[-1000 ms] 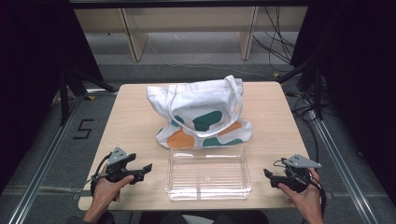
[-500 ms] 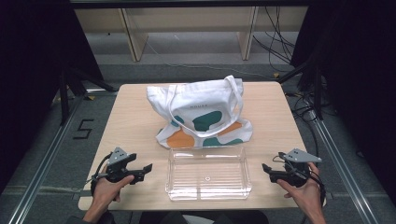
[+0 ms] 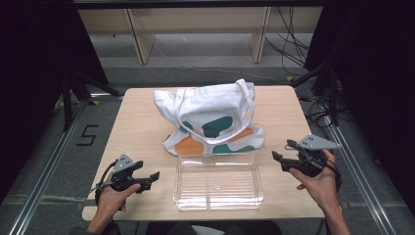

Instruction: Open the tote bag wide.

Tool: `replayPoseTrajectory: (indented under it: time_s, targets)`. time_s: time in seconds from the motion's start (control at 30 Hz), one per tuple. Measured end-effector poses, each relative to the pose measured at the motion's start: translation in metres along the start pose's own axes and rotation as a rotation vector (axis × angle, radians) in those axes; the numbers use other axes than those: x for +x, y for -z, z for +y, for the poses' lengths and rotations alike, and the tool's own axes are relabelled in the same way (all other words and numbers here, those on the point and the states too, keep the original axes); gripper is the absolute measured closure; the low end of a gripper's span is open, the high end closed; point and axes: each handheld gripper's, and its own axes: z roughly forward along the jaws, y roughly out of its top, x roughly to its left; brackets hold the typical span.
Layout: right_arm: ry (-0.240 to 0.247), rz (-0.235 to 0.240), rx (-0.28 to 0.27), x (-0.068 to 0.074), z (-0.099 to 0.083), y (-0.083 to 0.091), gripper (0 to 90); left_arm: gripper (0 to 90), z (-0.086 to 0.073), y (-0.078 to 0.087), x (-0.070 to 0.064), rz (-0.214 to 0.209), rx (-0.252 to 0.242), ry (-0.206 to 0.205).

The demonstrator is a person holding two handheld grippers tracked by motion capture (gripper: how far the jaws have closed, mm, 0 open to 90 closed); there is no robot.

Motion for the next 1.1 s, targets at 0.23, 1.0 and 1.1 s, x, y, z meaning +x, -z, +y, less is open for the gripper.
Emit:
replayPoseTrajectory:
  time_s: [0.23,1.0,1.1]
  targets:
    - [0.035,0.000,-0.033,0.003,0.063,0.001,38.3,17.5,0.000,0.000,-0.001,0.004,0.002,0.015]
    - [0.166,0.003,-0.021,0.014,0.160,-0.043,44.8,17.7,0.000,0.001,0.000,0.002,0.003,0.010]
    - [0.171,-0.012,-0.019,0.015,0.171,-0.051,45.7,17.7,0.000,0.001,0.000,0.001,0.003,0.009]
